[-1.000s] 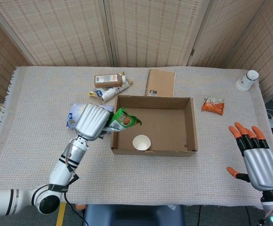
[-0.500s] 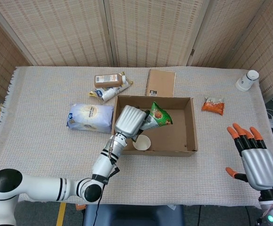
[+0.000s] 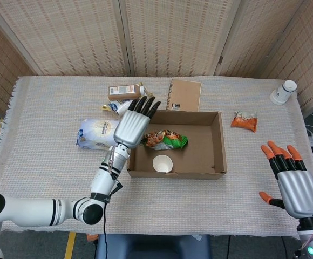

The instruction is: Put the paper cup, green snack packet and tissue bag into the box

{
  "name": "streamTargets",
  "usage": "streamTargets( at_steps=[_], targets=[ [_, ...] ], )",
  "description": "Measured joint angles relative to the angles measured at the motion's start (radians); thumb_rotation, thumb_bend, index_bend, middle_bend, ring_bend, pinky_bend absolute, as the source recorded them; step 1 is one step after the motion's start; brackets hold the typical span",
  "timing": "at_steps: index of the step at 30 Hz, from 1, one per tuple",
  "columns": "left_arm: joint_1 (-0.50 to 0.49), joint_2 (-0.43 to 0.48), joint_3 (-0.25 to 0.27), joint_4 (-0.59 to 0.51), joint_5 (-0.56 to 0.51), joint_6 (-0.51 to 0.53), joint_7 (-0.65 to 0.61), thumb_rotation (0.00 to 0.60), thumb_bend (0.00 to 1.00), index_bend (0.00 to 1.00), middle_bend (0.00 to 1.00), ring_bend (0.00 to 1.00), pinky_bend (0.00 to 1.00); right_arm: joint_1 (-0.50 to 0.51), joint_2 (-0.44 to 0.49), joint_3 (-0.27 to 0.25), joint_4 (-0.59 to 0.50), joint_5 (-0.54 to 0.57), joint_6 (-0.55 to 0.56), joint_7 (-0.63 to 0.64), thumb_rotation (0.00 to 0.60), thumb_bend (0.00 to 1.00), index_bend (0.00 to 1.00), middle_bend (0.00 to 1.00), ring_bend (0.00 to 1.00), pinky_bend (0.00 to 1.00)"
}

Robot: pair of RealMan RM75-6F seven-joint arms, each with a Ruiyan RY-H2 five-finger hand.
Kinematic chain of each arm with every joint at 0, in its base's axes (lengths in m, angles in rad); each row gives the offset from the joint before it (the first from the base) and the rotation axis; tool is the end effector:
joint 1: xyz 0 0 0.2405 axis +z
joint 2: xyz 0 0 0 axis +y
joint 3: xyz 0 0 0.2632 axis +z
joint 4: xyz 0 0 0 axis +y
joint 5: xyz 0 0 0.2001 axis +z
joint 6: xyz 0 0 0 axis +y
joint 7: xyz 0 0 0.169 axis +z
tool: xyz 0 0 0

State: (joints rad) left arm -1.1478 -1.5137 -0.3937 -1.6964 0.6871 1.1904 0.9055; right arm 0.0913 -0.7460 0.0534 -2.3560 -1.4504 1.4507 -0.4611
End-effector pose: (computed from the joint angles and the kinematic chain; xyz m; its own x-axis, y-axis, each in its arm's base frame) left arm 0.0316 0.4117 0.0442 0.5430 -0.0798 0.8360 0.7494 -0.4030 -0.5253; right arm -0.1840 -0.1930 0.2206 0.4771 -0.0668 0.8763 -0.8789 -0.0429 0.4752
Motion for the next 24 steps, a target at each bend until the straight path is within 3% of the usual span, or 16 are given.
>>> streamTargets(
  at_steps=[5, 11, 17, 24],
  targets=[
    [0.072, 0.118, 0.059, 0.008, -0.030, -0.025, -0.012, 0.600, 0.13, 0.00, 0.00, 0.00, 0.12, 0.001, -0.006, -0.003, 0.000, -0.002, -0.003, -0.009, 0.600, 0.08, 0.04, 0.00, 0.00, 0.00],
    [0.125, 0.181, 0.121, 0.036, -0.040, -0.127, -0.076, 0.600, 0.13, 0.00, 0.00, 0.00, 0.14, 0.001, -0.014, 0.001, 0.000, 0.001, 0.006, -0.026, 0.600, 0.08, 0.04, 0.00, 0.00, 0.00],
    [0.155, 0.212, 0.220, 0.139, 0.005, -0.289, -0.147, 0.600, 0.13, 0.00, 0.00, 0.00, 0.13, 0.008, -0.036, 0.006, 0.000, 0.017, 0.007, -0.060, 0.600, 0.08, 0.04, 0.00, 0.00, 0.00],
    [0.112, 0.217, 0.263, 0.197, -0.050, -0.399, -0.141, 0.600, 0.13, 0.00, 0.00, 0.00, 0.13, 0.017, -0.052, 0.015, 0.000, 0.038, 0.010, -0.084, 0.600, 0.08, 0.04, 0.00, 0.00, 0.00]
  ],
)
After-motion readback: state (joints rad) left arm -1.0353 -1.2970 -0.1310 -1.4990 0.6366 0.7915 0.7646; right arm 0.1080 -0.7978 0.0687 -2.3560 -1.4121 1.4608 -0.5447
